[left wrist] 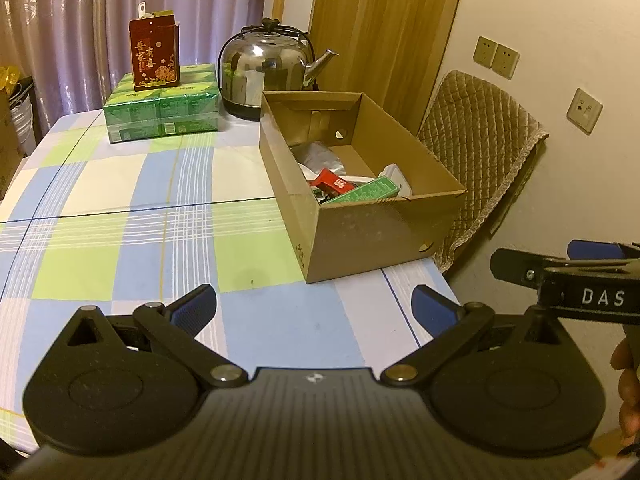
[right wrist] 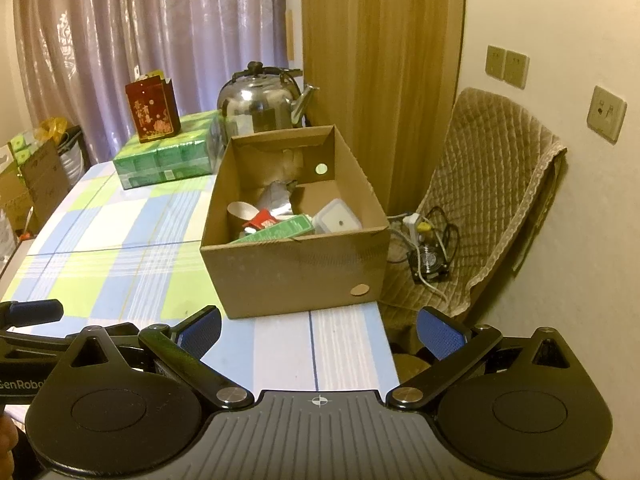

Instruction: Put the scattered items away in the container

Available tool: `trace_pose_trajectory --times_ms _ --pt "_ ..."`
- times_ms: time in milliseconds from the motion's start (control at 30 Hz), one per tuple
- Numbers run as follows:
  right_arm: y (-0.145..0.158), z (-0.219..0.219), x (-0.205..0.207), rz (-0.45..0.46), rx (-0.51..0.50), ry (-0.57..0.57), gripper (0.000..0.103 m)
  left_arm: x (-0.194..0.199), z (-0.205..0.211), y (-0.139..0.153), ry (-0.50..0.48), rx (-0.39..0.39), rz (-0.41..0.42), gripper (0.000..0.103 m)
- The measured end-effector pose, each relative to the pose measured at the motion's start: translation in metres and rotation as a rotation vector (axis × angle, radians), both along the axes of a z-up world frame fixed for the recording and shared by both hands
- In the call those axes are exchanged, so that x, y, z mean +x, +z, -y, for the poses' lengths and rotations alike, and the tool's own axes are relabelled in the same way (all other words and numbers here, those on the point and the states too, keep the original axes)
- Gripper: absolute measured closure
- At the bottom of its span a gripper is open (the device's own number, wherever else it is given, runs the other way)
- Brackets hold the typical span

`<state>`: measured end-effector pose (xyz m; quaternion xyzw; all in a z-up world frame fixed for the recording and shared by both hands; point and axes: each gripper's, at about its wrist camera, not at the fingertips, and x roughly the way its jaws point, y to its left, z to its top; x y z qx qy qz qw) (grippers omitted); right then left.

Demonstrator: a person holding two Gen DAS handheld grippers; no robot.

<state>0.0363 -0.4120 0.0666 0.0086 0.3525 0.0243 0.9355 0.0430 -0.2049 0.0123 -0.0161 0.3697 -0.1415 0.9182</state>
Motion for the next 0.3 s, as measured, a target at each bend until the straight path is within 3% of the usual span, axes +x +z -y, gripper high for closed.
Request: trace_pose_trajectory --times_ms 300 --pt "-0.0035 -0.0008 -0.0006 -0.007 -0.003 -0.001 0.002 -0.0029 -0.002 -0.0024 -0.011 -0.014 0.024 0.001"
